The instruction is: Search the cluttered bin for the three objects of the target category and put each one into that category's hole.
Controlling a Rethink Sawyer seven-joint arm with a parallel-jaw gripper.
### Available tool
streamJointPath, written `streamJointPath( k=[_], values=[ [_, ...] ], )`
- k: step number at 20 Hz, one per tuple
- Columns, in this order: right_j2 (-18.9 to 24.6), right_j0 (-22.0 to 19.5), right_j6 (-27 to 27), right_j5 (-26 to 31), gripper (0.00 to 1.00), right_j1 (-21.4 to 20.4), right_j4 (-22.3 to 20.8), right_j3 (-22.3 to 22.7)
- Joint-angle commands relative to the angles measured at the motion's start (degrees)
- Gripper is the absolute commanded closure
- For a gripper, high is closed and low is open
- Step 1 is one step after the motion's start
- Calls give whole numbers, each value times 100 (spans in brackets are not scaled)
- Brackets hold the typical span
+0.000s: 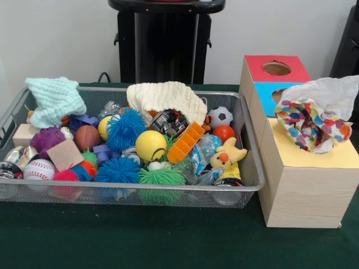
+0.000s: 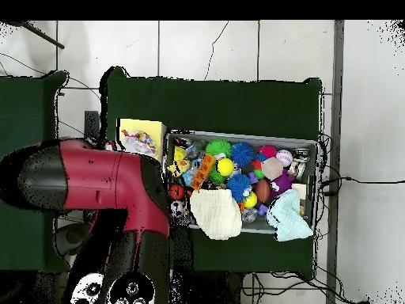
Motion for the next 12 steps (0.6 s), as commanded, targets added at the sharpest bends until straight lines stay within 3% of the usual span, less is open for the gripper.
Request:
streamJointPath(
  k=[1, 6, 12],
  values=[
    [448, -506, 16, 520, 0, -273, -269, 540],
    [572, -838, -488, 82, 0, -411, -536, 997],
    [866, -1168, -713, -163, 0, -570, -786, 1290]
  ],
)
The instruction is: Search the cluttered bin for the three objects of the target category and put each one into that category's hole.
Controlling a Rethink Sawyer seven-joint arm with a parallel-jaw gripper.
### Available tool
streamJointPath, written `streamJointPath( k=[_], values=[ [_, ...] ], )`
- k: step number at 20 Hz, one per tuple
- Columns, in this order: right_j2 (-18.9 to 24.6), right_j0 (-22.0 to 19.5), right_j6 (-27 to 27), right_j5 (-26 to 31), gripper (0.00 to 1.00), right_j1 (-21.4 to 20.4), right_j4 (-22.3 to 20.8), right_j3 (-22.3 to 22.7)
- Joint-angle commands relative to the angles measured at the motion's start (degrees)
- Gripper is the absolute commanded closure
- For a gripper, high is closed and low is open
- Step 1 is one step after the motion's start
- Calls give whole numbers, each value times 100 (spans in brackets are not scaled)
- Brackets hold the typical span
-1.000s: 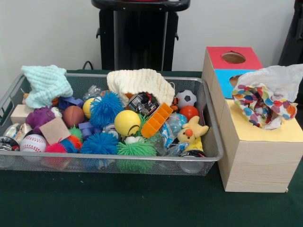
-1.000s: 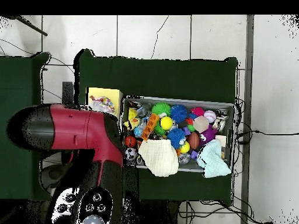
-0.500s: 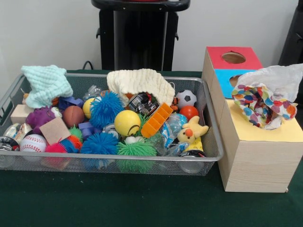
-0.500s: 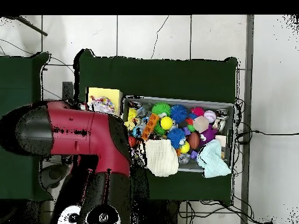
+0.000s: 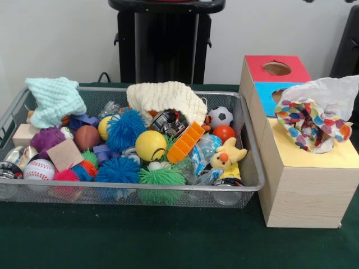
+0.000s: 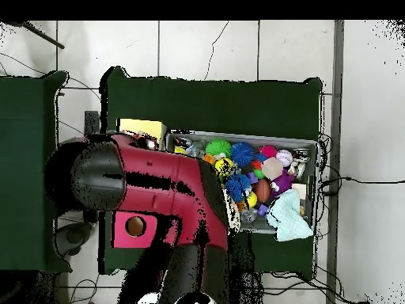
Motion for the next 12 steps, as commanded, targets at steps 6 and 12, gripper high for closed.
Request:
streamJointPath(
  k=[6, 12],
  values=[
    [842, -438, -457, -241, 0, -72, -655, 981],
    [757, -333, 72, -531, 100, -58, -841, 951]
  ],
)
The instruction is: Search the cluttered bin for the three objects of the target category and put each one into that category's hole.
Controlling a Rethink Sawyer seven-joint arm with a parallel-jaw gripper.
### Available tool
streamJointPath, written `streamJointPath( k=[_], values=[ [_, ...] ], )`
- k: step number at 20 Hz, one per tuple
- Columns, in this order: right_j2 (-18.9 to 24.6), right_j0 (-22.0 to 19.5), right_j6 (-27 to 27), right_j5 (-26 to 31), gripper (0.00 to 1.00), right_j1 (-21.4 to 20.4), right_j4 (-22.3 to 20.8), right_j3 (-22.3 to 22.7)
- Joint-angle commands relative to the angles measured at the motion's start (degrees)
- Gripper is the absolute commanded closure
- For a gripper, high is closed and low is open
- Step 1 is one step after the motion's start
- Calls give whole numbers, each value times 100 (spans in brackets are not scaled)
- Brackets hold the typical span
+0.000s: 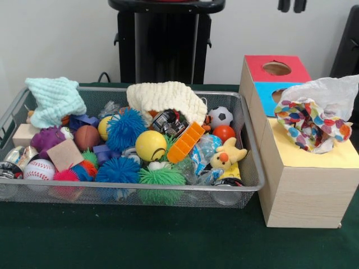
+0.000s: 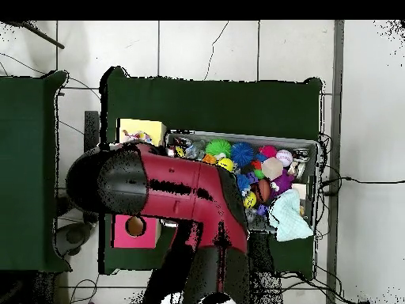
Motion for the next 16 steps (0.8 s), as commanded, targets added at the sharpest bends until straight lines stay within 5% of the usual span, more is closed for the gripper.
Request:
streamJointPath(
  k=[1, 16],
  values=[
    [581, -39, 98, -484, 100, 58, -345, 646],
    [632, 66, 428, -632, 100, 167, -525, 667]
  ],
)
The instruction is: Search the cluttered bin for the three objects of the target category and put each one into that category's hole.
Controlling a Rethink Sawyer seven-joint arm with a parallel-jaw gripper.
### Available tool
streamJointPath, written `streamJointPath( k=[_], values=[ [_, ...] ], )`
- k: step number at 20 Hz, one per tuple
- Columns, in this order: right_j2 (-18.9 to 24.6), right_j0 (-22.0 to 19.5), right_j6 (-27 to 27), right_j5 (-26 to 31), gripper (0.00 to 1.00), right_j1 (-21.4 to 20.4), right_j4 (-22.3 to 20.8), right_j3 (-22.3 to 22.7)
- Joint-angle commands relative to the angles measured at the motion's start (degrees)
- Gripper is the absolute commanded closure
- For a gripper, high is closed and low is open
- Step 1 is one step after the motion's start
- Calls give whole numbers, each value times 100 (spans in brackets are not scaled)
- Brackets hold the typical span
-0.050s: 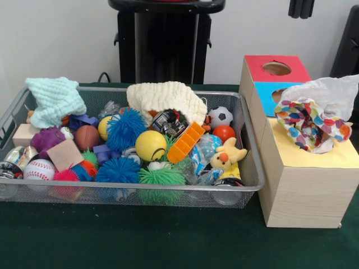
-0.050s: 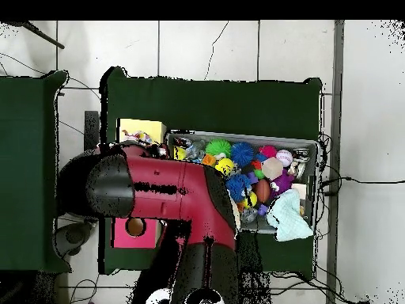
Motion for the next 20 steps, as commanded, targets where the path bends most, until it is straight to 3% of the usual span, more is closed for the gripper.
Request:
streamJointPath(
  k=[1, 20],
  values=[
    [511, -9, 439, -419, 100, 189, -250, 667],
    [520, 16, 535, -1316, 100, 575, -402, 835]
  ],
)
